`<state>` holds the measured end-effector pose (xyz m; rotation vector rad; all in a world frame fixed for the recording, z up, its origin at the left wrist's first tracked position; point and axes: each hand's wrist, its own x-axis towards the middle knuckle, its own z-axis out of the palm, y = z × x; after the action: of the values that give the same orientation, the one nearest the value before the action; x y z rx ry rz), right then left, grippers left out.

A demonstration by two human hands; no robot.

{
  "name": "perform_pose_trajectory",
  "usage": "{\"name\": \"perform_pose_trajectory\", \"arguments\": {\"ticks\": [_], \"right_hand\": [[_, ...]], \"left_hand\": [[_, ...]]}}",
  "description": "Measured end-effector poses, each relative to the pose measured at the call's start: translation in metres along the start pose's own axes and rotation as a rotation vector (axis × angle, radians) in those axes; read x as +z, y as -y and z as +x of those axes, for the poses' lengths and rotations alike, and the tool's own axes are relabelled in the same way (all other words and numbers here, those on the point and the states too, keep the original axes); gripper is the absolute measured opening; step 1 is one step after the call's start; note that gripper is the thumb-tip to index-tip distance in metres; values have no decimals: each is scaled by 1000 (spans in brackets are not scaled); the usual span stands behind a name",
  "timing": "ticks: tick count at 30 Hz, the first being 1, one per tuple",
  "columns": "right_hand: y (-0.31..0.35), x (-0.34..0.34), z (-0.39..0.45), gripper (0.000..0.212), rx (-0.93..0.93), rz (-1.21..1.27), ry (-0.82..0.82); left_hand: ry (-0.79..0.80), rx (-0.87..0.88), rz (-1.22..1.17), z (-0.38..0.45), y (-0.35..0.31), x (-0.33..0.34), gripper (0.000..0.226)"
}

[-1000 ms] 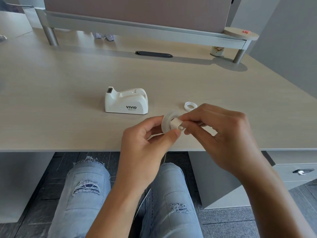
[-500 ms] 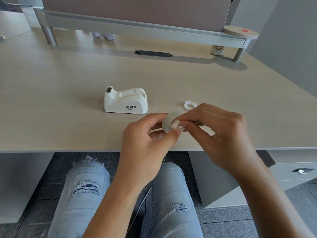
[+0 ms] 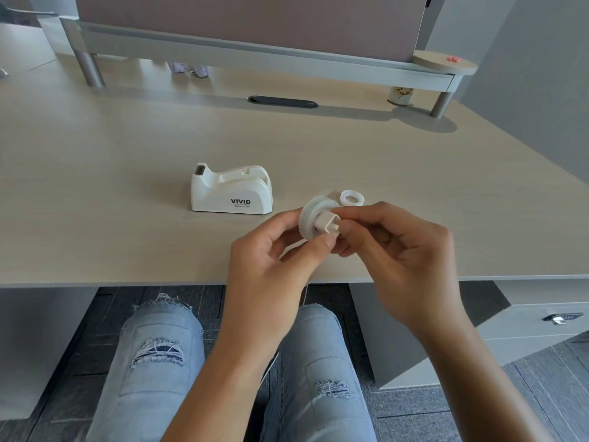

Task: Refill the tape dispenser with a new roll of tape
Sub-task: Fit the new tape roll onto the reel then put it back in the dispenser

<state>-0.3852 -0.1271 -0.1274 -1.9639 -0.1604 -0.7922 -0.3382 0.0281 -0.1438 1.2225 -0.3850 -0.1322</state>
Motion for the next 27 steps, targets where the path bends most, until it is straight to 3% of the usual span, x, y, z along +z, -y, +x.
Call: {"name": "perform_pose_trajectory", "arguments": {"ticks": [5,13,17,22,27], "right_hand": [[1,-1,2,12,-206,-258,-24],[-2,-5,4,10,-360,-403,-28],[0,-5,6,10,-331,-356,-26],[3,-5,8,13,-16,-95,-61],[2,-7,11,8,-152,-250,27]], "left_hand": [[10,18,12,1,-2,0,20],[21,4,51,2,-5,-3,20],[16,5,74,4,-8,-3,19],[-5,13,109,5,-7,-2,19],[-13,34,170,8,-7,0,20]]}}
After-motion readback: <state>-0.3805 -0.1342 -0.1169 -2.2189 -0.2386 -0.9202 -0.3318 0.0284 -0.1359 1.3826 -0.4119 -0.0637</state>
